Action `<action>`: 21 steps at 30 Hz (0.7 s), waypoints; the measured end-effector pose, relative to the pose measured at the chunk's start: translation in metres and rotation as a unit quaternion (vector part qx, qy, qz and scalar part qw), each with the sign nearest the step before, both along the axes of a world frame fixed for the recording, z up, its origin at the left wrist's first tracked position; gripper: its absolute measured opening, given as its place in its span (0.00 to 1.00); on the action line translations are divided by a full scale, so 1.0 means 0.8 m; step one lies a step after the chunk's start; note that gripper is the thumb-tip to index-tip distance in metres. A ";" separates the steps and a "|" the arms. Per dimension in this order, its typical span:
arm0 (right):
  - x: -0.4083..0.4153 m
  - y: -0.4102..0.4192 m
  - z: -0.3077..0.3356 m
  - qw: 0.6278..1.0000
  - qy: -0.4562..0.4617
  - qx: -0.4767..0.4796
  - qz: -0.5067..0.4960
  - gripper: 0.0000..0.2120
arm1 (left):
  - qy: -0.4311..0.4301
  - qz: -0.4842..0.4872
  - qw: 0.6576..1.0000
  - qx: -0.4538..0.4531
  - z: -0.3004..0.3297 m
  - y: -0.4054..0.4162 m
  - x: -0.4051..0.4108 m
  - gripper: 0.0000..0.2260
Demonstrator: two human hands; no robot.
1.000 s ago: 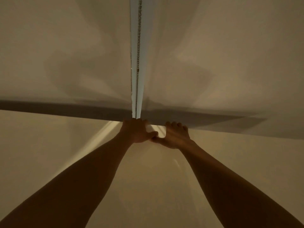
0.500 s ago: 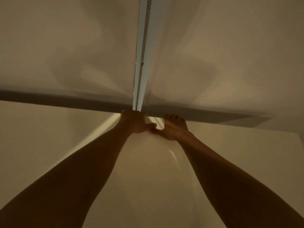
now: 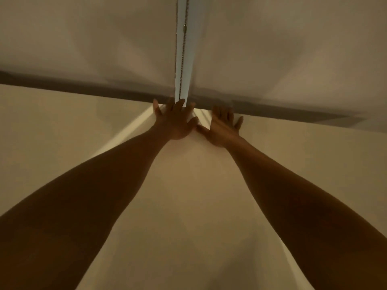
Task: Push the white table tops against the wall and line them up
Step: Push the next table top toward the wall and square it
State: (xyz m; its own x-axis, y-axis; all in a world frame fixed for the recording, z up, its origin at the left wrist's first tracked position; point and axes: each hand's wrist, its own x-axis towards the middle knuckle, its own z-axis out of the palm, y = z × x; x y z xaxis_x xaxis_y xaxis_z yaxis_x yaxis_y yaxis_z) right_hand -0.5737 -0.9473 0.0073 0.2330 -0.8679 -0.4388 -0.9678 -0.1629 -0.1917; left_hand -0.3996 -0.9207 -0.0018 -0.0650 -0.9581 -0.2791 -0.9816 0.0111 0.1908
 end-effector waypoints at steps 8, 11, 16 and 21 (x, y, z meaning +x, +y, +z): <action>-0.005 0.102 0.003 0.998 -0.018 -0.030 0.048 0.44 | 0.015 -0.026 0.999 -0.028 -0.010 0.138 0.017 0.34; -0.013 0.168 0.005 0.997 -0.029 -0.026 0.064 0.42 | 0.069 0.021 0.997 -0.011 0.007 0.216 0.005 0.35; -0.023 0.276 0.010 0.996 -0.048 -0.016 0.072 0.39 | 0.098 0.095 0.991 -0.005 0.010 0.366 0.002 0.35; -0.017 0.354 0.018 0.995 -0.057 -0.021 0.075 0.38 | 0.106 0.177 0.978 -0.004 0.013 0.466 -0.007 0.35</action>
State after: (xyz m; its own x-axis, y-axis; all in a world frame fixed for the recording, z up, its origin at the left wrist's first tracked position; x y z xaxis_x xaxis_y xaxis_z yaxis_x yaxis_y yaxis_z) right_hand -0.5873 -0.6640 0.0219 0.4073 -0.8370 -0.3656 -0.9046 -0.3144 -0.2880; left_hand -0.4052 -0.5476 0.0086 0.2158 -0.9332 -0.2875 -0.8626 -0.3202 0.3917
